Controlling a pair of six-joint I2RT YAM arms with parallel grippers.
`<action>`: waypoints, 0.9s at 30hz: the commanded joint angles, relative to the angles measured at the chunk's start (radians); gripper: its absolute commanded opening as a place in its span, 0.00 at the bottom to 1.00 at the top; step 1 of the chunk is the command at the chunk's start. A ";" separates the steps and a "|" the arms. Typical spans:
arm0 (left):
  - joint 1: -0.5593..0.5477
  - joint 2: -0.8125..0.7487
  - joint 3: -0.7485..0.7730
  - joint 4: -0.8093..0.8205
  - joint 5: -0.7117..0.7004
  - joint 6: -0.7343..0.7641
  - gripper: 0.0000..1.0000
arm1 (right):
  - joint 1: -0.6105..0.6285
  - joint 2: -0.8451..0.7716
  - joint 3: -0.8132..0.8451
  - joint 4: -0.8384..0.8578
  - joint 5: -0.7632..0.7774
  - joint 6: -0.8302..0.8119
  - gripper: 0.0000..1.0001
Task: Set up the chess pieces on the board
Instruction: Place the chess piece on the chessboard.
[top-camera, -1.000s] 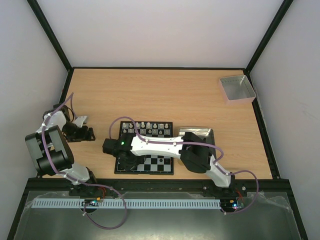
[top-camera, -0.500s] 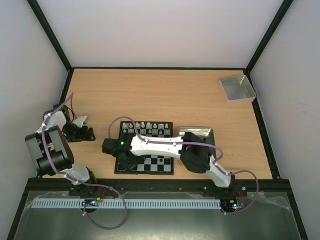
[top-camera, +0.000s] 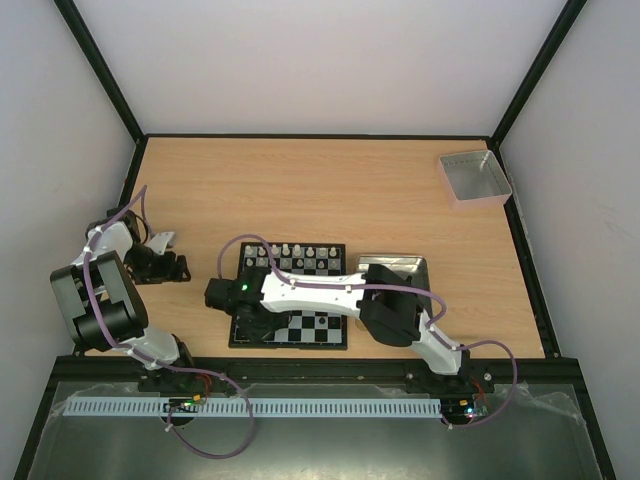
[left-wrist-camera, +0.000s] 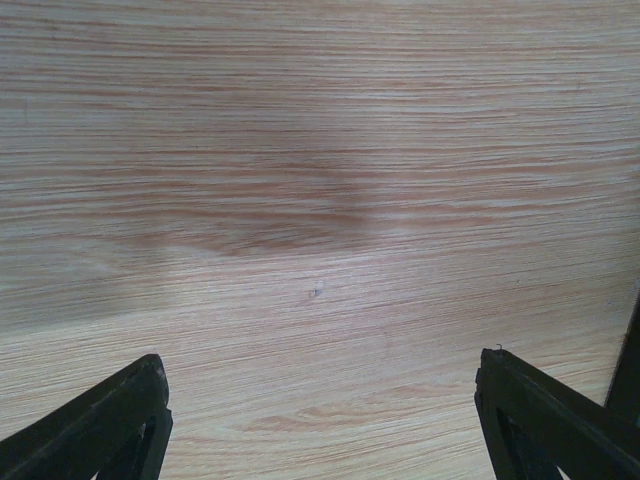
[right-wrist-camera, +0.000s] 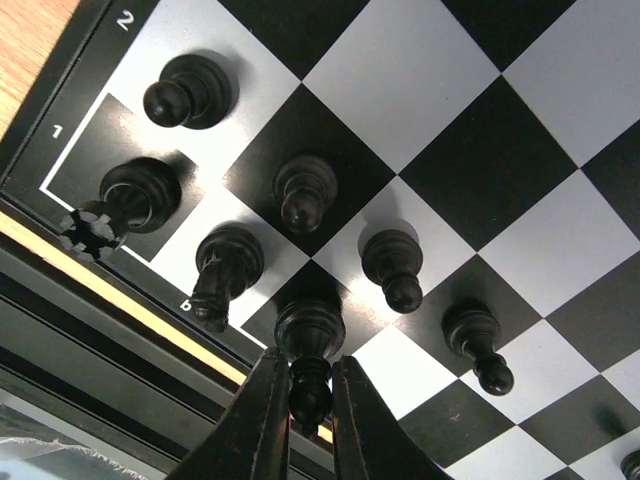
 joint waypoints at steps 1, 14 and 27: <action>0.006 -0.002 -0.011 -0.010 0.008 0.006 0.83 | 0.010 -0.005 -0.022 -0.016 0.004 0.002 0.11; 0.007 0.003 -0.012 -0.013 0.010 0.007 0.84 | 0.010 -0.015 -0.040 -0.005 0.004 0.008 0.19; 0.006 0.006 -0.012 -0.012 0.011 0.009 0.84 | 0.010 -0.039 -0.028 -0.005 0.038 0.025 0.24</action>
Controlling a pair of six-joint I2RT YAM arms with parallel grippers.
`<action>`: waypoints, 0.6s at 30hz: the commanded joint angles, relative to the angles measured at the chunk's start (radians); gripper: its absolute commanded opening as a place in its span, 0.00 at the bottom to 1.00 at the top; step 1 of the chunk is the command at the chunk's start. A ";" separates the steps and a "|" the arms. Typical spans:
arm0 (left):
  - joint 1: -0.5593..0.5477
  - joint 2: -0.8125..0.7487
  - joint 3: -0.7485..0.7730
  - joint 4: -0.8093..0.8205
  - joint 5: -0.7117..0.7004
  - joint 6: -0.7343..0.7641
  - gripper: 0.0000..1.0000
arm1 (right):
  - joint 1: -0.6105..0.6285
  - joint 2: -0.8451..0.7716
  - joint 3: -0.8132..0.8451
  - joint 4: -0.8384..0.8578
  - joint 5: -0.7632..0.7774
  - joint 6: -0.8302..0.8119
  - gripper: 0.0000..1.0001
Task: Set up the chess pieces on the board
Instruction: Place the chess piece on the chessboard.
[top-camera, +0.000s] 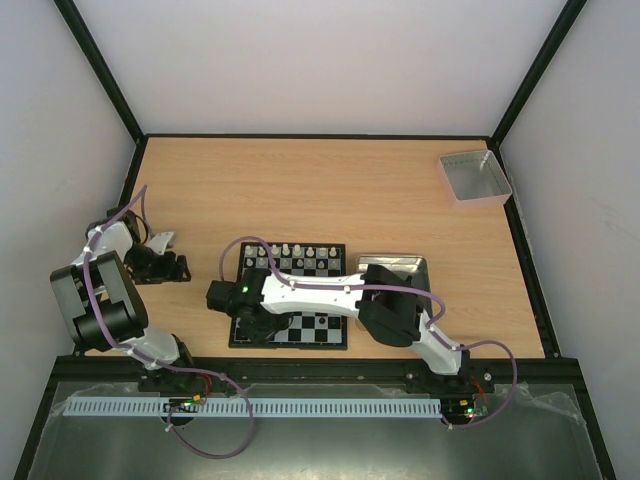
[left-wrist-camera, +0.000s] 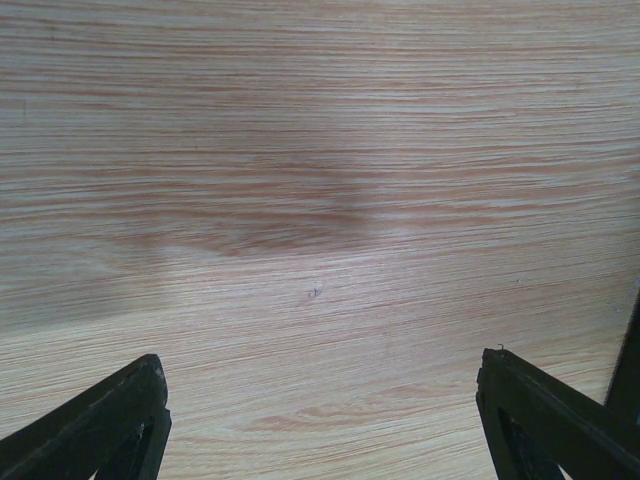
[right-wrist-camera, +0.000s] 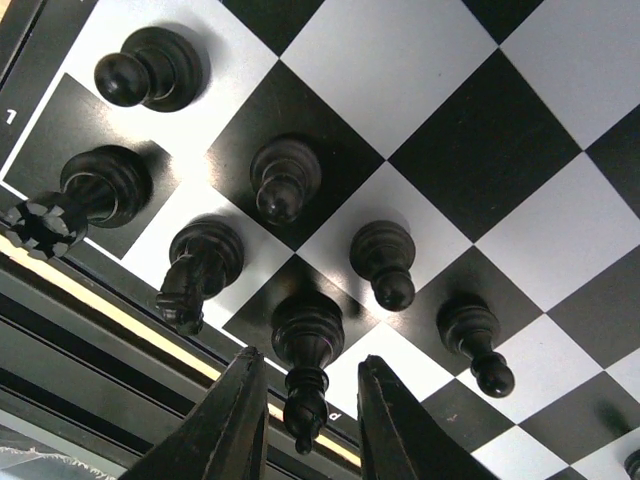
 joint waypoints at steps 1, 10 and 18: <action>0.006 0.006 -0.012 -0.013 0.010 0.008 0.84 | 0.007 -0.044 0.002 -0.011 0.043 0.017 0.24; 0.006 0.008 -0.013 -0.014 0.012 0.009 0.84 | 0.006 -0.104 -0.020 0.007 0.076 0.032 0.24; 0.006 0.013 -0.011 -0.016 0.017 0.014 0.84 | -0.020 -0.222 -0.084 0.009 0.179 0.110 0.23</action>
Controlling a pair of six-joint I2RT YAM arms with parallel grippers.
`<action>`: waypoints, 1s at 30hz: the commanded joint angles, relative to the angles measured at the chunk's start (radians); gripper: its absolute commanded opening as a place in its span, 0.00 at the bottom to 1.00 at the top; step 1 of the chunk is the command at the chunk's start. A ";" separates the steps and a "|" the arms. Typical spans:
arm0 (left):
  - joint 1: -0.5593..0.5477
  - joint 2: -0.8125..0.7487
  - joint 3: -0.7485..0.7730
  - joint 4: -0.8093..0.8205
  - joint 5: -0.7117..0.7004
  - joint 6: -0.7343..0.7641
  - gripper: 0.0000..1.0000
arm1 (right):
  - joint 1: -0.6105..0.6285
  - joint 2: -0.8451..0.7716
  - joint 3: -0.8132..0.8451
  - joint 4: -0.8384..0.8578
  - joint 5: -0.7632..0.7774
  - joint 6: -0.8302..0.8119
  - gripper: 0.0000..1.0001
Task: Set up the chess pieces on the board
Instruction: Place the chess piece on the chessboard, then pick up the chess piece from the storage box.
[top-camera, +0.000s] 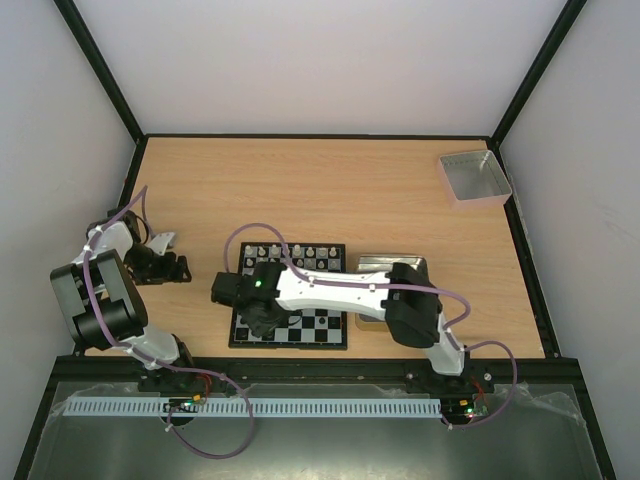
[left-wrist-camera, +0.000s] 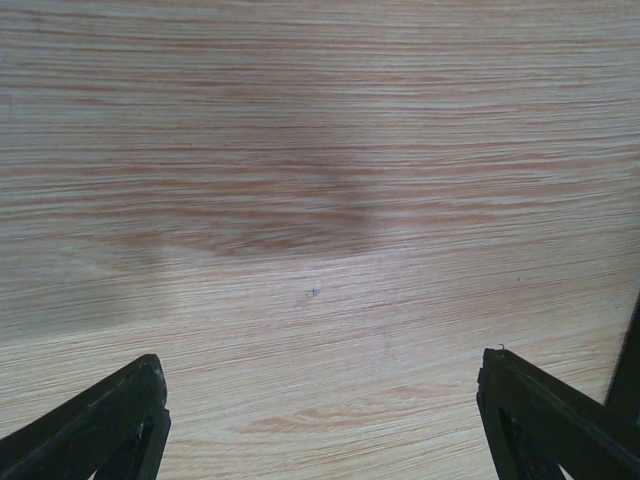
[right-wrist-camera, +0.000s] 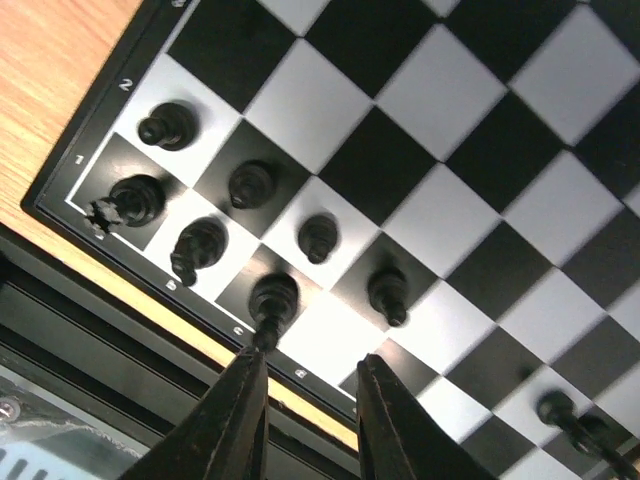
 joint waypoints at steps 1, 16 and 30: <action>0.006 0.002 -0.011 -0.016 0.015 0.007 0.84 | -0.040 -0.139 -0.074 -0.016 0.113 0.081 0.23; 0.005 0.003 -0.014 -0.016 0.014 0.010 0.84 | -0.772 -0.618 -0.645 0.080 0.155 0.028 0.37; 0.005 0.007 -0.015 -0.012 0.003 0.002 0.85 | -0.978 -0.598 -0.836 0.228 0.027 -0.023 0.37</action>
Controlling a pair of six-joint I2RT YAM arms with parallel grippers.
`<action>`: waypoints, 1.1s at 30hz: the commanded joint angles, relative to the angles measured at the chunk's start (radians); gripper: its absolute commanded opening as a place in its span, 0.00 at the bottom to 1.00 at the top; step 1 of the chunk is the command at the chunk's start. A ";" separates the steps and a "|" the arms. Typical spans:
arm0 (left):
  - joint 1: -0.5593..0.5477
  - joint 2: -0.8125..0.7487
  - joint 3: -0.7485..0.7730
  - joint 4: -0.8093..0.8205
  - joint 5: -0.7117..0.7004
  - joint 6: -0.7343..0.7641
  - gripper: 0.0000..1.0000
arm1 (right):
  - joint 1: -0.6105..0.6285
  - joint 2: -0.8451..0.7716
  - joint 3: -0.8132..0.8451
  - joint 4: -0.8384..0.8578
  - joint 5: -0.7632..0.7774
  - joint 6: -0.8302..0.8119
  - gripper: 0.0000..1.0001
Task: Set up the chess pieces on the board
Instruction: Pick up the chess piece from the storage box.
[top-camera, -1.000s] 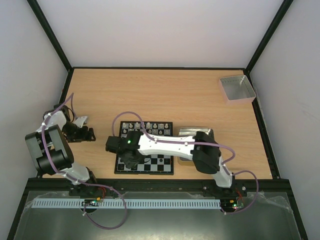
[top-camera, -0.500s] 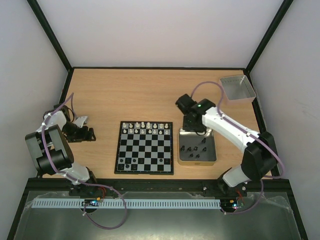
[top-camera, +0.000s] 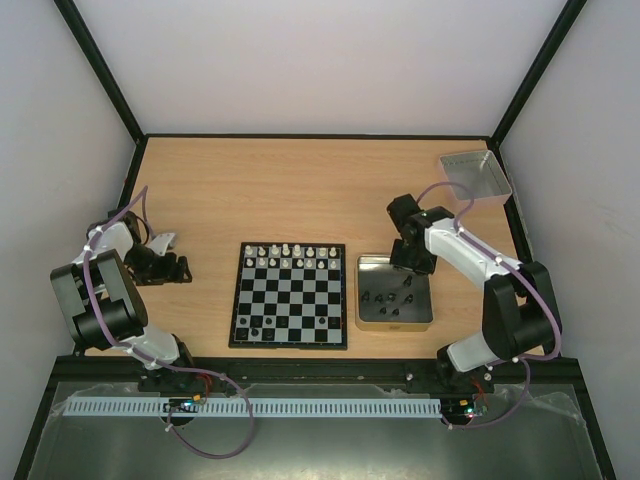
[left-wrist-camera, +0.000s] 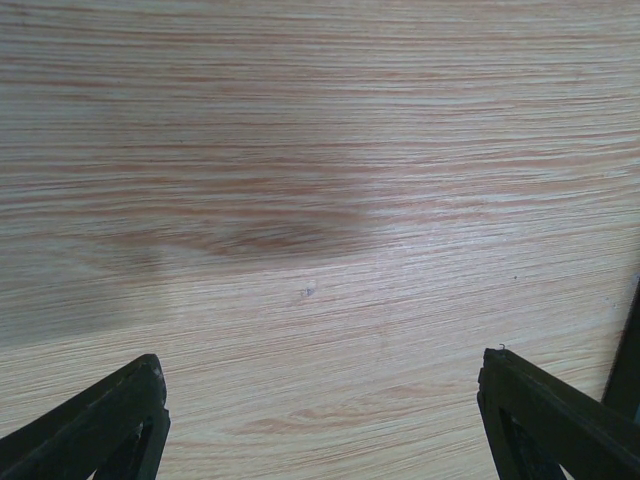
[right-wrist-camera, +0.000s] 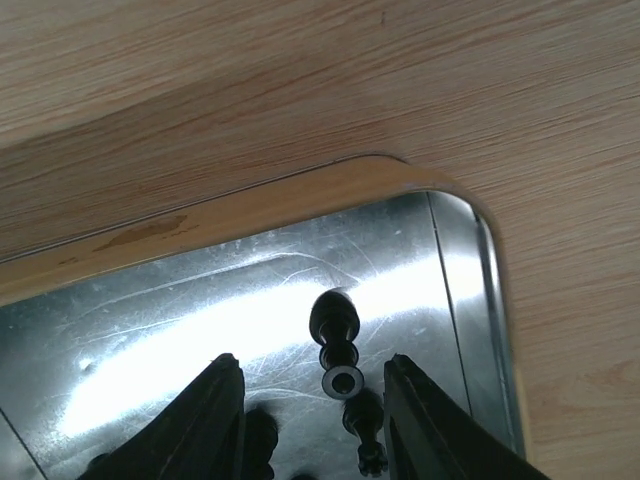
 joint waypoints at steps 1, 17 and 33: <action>0.004 0.007 -0.010 -0.011 -0.002 0.000 0.85 | -0.023 0.005 -0.052 0.061 -0.042 -0.021 0.37; 0.005 0.011 -0.010 -0.011 -0.004 -0.003 0.85 | -0.044 -0.003 -0.150 0.119 -0.054 -0.024 0.23; 0.004 0.021 -0.010 -0.014 -0.003 0.000 0.85 | -0.046 -0.003 -0.151 0.111 -0.022 -0.027 0.07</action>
